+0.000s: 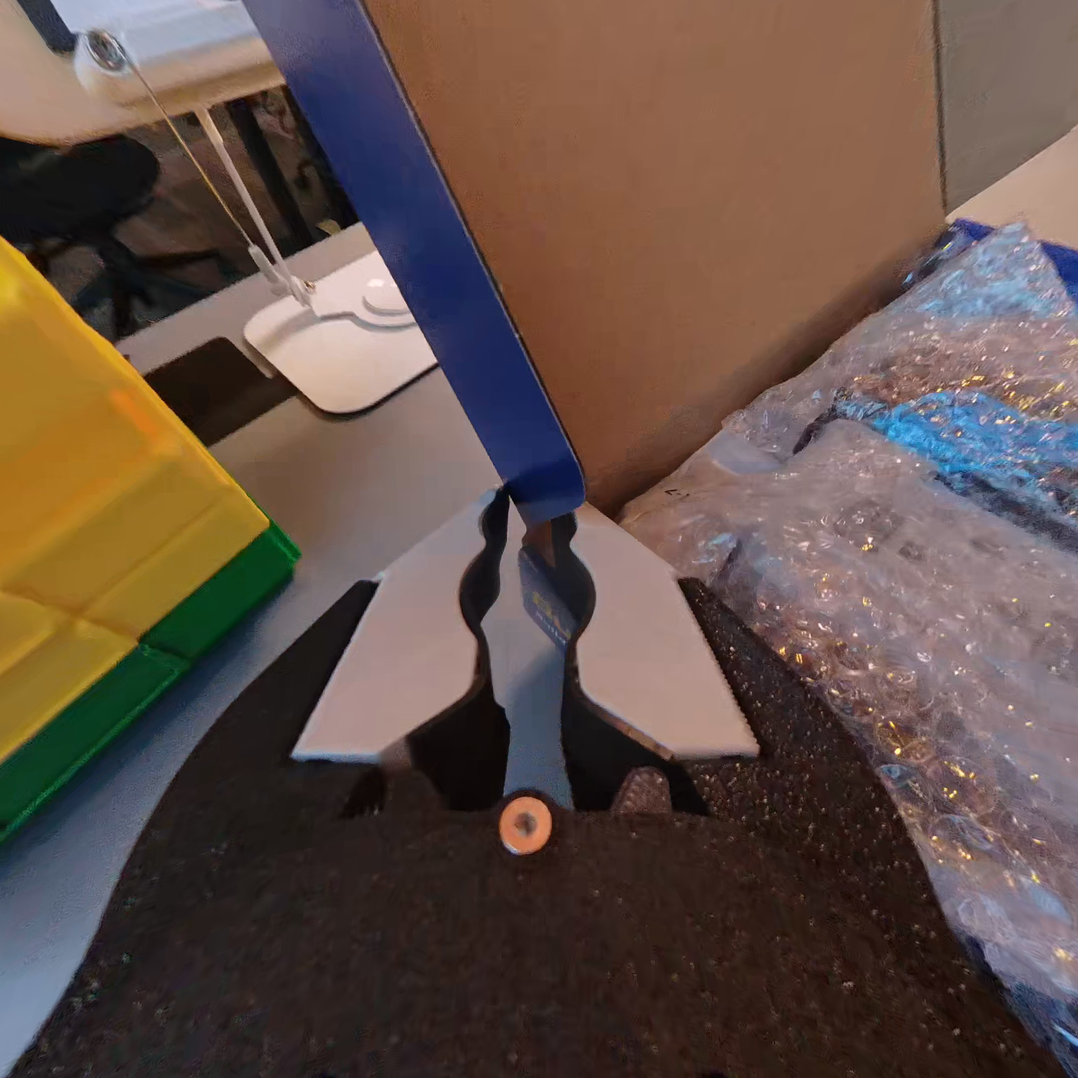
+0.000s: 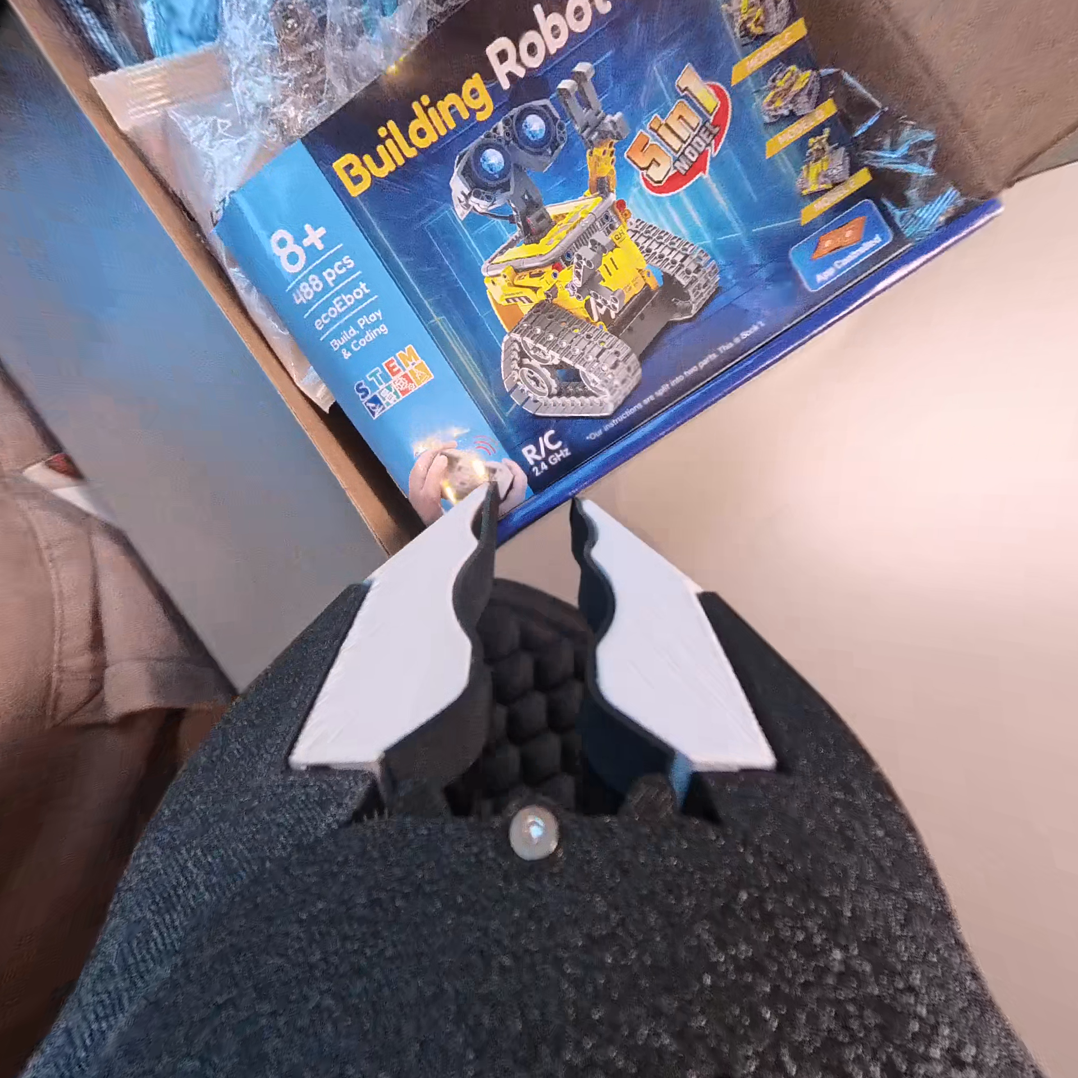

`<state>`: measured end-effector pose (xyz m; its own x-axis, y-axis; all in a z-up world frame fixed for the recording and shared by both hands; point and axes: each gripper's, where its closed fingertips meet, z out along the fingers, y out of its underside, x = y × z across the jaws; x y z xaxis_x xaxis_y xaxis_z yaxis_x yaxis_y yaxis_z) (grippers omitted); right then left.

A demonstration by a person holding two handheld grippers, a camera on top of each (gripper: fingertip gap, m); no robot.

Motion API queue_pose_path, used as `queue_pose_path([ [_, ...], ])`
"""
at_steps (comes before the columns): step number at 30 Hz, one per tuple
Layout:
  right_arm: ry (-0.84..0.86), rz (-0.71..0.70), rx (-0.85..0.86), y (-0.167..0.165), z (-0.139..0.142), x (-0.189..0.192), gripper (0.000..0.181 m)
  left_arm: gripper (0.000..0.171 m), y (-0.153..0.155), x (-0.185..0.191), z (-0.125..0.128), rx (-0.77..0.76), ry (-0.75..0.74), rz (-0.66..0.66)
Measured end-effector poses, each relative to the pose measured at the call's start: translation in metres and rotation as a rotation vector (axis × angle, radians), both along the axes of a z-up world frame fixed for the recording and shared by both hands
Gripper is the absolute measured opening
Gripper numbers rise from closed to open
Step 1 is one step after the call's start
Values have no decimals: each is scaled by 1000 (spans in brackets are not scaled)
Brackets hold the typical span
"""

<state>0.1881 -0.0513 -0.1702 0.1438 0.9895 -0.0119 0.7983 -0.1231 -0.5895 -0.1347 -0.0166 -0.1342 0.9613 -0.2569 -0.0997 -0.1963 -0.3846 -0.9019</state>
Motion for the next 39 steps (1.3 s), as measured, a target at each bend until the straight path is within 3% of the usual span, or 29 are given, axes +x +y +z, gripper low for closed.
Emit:
queue_pose_path([
  [1, 8, -15, 10, 10, 0, -3, 22, 13, 9, -4, -4, 1, 11, 16],
  [4, 38, -92, 77, 44, 2, -6, 22, 18, 28, -14, -14, -58, -146, 12],
  [7, 103, -122, 62, 49, 8, -2, 25, 20, 22, -22, 0, -47, -214, 6],
  [10, 249, -70, 62, 43, 40, -3, 37, 28, -2, -26, 28, 39, -96, 38],
  [13, 265, 74, 116, 31, 60, -15, 41, 30, -27, 16, 54, 97, -15, -65],
  [16, 201, 196, 157, 27, 54, -46, 50, 38, -38, 56, 41, -18, 118, -145],
  [20, 100, 321, 101, 21, 32, -92, 67, 34, -40, 41, 8, -167, 424, -27],
  [22, -3, 349, 63, 21, 13, -101, 81, 1, -41, 53, -6, -199, 328, -64],
  [26, -77, 380, -46, 21, 4, -97, 83, 0, -40, 55, -14, -204, 151, -51],
  [30, -136, 412, -52, 20, 1, -83, 83, 0, -47, 74, -16, -231, -203, -176],
  [34, -113, 432, -27, 19, 1, -82, 83, 0, -49, 76, -15, -179, -144, -196],
  [36, -137, 436, -60, 17, 10, -79, 85, 1, -50, 76, -9, -180, -188, -224],
  [39, -22, 462, -36, 8, 53, -106, 81, 16, -55, 64, 20, -91, -345, -230],
])
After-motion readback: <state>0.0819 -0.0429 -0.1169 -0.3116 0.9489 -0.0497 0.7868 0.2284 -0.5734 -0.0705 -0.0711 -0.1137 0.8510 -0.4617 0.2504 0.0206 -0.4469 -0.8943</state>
